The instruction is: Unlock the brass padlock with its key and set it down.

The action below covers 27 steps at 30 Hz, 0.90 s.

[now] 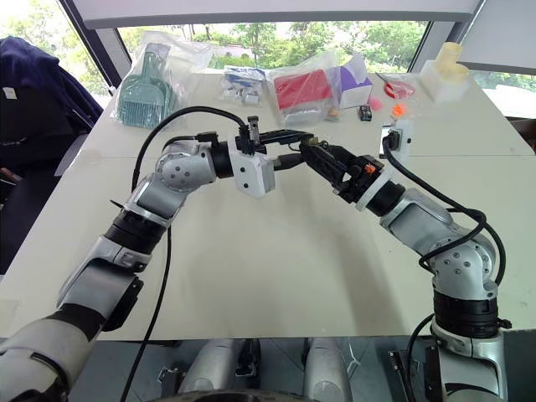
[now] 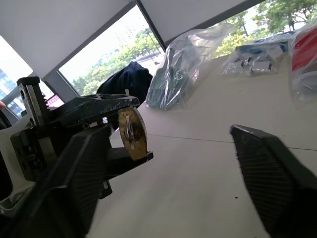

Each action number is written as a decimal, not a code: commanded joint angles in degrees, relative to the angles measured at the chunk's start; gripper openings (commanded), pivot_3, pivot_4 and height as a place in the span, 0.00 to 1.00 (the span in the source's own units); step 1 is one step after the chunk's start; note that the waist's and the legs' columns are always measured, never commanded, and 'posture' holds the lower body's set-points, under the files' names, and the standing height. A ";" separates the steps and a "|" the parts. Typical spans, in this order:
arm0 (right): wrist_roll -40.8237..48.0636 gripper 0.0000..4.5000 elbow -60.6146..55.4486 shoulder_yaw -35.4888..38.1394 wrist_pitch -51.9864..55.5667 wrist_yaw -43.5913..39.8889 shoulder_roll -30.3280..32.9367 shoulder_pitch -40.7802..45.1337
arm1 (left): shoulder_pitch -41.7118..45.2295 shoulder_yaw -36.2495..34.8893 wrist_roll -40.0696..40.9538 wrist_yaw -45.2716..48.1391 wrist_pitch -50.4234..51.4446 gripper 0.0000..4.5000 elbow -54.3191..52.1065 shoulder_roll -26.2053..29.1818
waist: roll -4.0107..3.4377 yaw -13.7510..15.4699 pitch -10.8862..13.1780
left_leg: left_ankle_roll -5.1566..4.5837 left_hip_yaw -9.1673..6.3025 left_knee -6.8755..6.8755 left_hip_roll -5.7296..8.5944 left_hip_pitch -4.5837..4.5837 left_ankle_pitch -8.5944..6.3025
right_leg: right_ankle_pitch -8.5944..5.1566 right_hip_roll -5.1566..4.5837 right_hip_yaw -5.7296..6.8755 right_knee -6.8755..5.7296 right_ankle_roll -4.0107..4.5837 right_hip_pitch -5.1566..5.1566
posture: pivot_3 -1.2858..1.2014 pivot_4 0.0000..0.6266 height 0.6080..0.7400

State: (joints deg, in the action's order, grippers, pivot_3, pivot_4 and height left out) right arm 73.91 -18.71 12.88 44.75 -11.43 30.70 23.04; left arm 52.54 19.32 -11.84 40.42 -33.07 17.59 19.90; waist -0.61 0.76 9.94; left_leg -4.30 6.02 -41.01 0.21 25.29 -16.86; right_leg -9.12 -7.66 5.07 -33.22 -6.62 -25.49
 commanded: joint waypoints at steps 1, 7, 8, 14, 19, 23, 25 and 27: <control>0.27 0.38 -0.79 1.70 -0.20 -0.23 -0.27 0.66 | 0.94 -1.26 0.83 -0.58 -0.38 0.16 -1.72 0.10 | 0.00 -0.02 0.00 | 0.00 0.00 0.00 0.00 0.00 0.00 | 0.00 0.00 0.00 0.00 0.00 0.00 | 0.52 0.24 0.96; 0.31 0.01 -1.17 1.38 1.11 -1.02 0.08 0.01 | 1.27 -1.44 1.74 0.44 1.23 0.16 -1.37 0.07 | 0.00 0.00 0.00 | 0.00 0.00 0.00 0.01 0.00 0.00 | 0.00 0.00 0.00 0.00 0.00 0.00 | 0.52 0.24 0.96; 0.08 0.00 -1.20 1.25 1.23 -1.22 0.18 -0.07 | 1.33 -1.42 2.28 1.14 1.87 0.27 -1.34 0.10 | 0.00 0.00 0.00 | 0.00 0.00 0.00 0.01 0.00 0.00 | 0.00 0.00 0.00 0.00 0.00 0.00 | 0.52 0.24 0.96; -1.98 0.00 -0.63 1.20 1.82 -2.32 0.56 -0.33 | 0.47 -1.76 6.36 5.85 7.27 0.87 -1.31 0.80 | 0.00 -0.02 0.00 | 0.00 0.00 0.00 0.01 0.00 0.00 | 0.00 0.00 0.00 0.00 0.00 0.00 | 0.52 0.24 0.96; -3.72 0.00 0.92 2.27 1.67 -2.85 0.59 -0.36 | -0.38 -5.68 19.49 12.69 30.97 0.99 -6.33 0.32 | 0.00 -0.08 0.00 | 0.01 -0.01 0.00 0.00 0.00 0.00 | -0.01 0.01 0.00 -0.02 0.00 0.00 | 0.52 0.24 0.96; -3.64 0.00 1.29 3.14 1.92 -3.18 0.38 -0.06 | 1.02 -7.83 20.57 11.74 35.67 0.99 -4.65 -0.23 | 0.00 -0.04 0.00 | 0.02 -0.01 0.00 0.01 0.00 0.01 | -0.01 0.02 0.00 -0.02 -0.01 0.01 | 0.52 0.24 0.96; -3.67 0.00 1.15 3.09 2.07 -3.07 0.15 0.16 | 1.21 -8.15 20.41 11.56 36.01 0.99 -3.64 -0.62 | 0.00 -0.04 0.00 | 0.05 -0.02 0.00 0.02 0.00 0.03 | -0.01 0.03 0.00 -0.02 -0.02 0.03 | 0.52 0.24 0.96; -3.59 0.00 0.89 2.91 2.20 -2.82 -0.12 0.39 | 1.30 -8.16 20.24 11.53 35.88 0.99 -2.41 -1.27 | 0.00 -0.04 0.00 | 0.09 -0.02 0.00 0.03 -0.01 0.06 | -0.01 0.03 0.00 -0.02 -0.02 0.03 | 0.52 0.24 0.96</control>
State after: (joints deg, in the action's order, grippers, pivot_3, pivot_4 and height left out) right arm 69.88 -16.41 14.41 47.27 -13.90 30.68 22.37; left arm 52.60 12.17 7.89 52.26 3.10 15.29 19.17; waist -0.61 0.72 9.94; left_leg -4.21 6.00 -41.02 0.24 25.28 -16.81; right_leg -9.13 -7.63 5.07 -33.23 -6.63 -25.45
